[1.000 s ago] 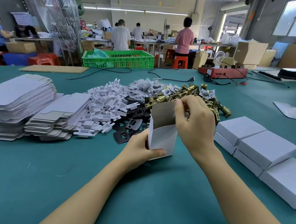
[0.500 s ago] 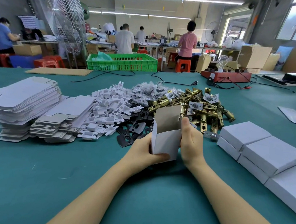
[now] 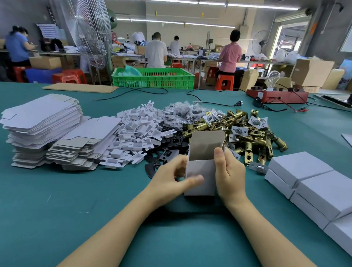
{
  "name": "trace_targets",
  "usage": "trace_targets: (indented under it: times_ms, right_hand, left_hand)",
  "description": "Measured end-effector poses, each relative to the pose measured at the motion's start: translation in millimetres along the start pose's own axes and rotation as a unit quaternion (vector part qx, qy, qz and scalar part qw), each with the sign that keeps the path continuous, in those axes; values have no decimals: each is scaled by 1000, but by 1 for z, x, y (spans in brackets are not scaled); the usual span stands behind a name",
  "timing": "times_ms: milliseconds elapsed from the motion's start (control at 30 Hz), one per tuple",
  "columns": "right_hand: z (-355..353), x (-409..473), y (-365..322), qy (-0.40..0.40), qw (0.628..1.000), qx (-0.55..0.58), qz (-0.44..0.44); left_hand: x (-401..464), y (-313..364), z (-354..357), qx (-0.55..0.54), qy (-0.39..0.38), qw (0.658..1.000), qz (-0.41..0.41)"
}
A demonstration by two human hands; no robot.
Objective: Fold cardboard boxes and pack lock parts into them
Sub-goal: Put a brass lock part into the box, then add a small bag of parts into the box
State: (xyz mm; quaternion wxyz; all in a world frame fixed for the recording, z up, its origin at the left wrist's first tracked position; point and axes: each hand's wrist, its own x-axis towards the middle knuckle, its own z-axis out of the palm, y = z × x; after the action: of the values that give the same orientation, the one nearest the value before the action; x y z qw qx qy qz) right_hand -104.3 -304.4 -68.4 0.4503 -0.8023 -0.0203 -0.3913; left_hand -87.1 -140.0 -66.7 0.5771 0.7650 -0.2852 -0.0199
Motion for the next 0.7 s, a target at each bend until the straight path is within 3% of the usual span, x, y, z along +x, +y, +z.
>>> trace_targets:
  times_ms: [133, 267, 367, 433, 533, 700]
  right_hand:
    - [-1, 0, -1, -3, 1000, -12, -5]
    - [1, -1, -2, -3, 1000, -23, -8]
    - [1, -1, -2, -4, 1000, -25, -6]
    - [1, -2, -1, -3, 1000, -23, -8]
    - [1, -2, -2, -2, 1000, -20, -9]
    - [1, -1, -1, -5, 1000, -21, -5]
  left_hand:
    - [6, -2, -27, -23, 121, 992, -5]
    - [11, -18, -54, 134, 214, 966, -61]
    - [12, -29, -62, 274, 153, 931, -187]
    - [11, -31, -58, 365, 94, 900, -219]
    - [12, -38, -53, 408, 78, 891, -182]
    - [13, -40, -55, 366, 125, 913, -130]
